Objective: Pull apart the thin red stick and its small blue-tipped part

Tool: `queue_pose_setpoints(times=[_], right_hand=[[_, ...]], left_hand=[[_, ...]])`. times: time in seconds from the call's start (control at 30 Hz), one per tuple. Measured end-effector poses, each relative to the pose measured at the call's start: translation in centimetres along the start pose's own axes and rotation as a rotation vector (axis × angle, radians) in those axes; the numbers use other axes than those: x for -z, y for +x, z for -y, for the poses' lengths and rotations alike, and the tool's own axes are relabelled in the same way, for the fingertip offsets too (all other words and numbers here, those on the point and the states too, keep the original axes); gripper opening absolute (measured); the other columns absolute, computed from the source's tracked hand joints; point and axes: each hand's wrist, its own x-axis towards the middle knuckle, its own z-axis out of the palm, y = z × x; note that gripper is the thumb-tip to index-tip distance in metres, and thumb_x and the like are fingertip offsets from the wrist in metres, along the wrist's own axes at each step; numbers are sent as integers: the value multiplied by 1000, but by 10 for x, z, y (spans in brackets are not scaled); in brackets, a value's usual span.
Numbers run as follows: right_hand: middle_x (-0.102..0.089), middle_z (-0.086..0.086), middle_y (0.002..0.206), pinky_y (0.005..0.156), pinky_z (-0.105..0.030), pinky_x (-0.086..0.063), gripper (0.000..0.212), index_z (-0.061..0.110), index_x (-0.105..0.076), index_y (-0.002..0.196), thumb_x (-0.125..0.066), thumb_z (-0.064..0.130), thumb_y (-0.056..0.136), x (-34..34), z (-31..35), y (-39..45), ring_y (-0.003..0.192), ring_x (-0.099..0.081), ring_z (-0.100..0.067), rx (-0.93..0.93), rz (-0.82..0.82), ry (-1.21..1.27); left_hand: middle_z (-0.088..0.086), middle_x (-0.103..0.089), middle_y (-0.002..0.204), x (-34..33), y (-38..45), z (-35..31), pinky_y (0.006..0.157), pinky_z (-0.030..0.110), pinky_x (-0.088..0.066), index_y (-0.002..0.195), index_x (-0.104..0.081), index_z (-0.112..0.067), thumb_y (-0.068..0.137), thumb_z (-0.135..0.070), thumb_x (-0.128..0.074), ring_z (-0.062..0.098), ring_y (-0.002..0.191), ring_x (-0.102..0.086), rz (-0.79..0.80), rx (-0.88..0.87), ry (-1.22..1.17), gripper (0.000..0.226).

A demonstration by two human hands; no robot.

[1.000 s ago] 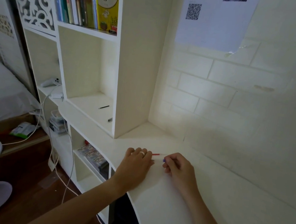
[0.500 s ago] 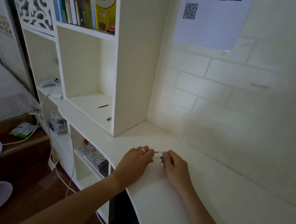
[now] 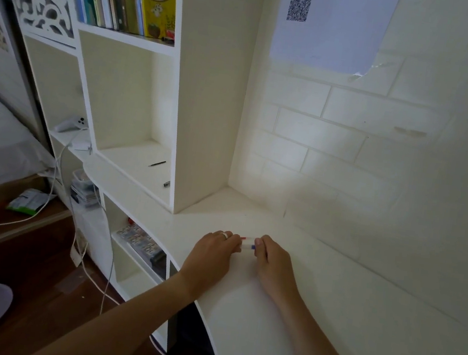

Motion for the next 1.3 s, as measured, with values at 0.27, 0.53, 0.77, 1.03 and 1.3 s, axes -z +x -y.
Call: queue_pose_setpoints(times=[0.27,0.53,0.77,1.03,1.3], right_hand=[[-51,4,58,57,-30,-35,43,25,-49,63,-43,30,105,-4,-1,5,54,-47,-11,-111,-11,63],[-51,4,59,55,-26,-34,43,29,-45,63,-40,27,105,-12,2,8,61,-49,-18,-91,-5,33],[-43,4,60,54,-21,-32,37,23,-42,68,-45,19,105,0,-2,3,54,-39,-8,61,-33,83],[-72,9,87,68,-14,-49,11,27,-64,87,-60,23,96,10,-10,3,79,-66,-4,41,12,203],[-72,4,86,69,-19,-49,17,21,-65,86,-55,20,100,7,-10,3,80,-66,-9,23,4,178]], left_hand=[[1,-60,78,6,-3,-5,60,29,-43,85,-59,-17,86,-11,-70,18,69,-51,-114,-20,8,12],[4,-63,81,7,-3,-3,63,32,-48,87,-63,-12,93,-11,-61,20,72,-55,-70,29,-63,6],[-1,-65,81,6,-7,-5,61,22,-40,93,-63,-18,85,-1,-60,14,69,-56,-18,32,-34,20],[-2,-60,78,5,-2,-2,61,24,-40,87,-58,-20,85,-4,-60,15,68,-53,-37,46,-18,16],[-1,-60,78,2,-2,0,60,26,-43,88,-58,-19,90,-9,-58,16,68,-53,-38,24,-20,11]])
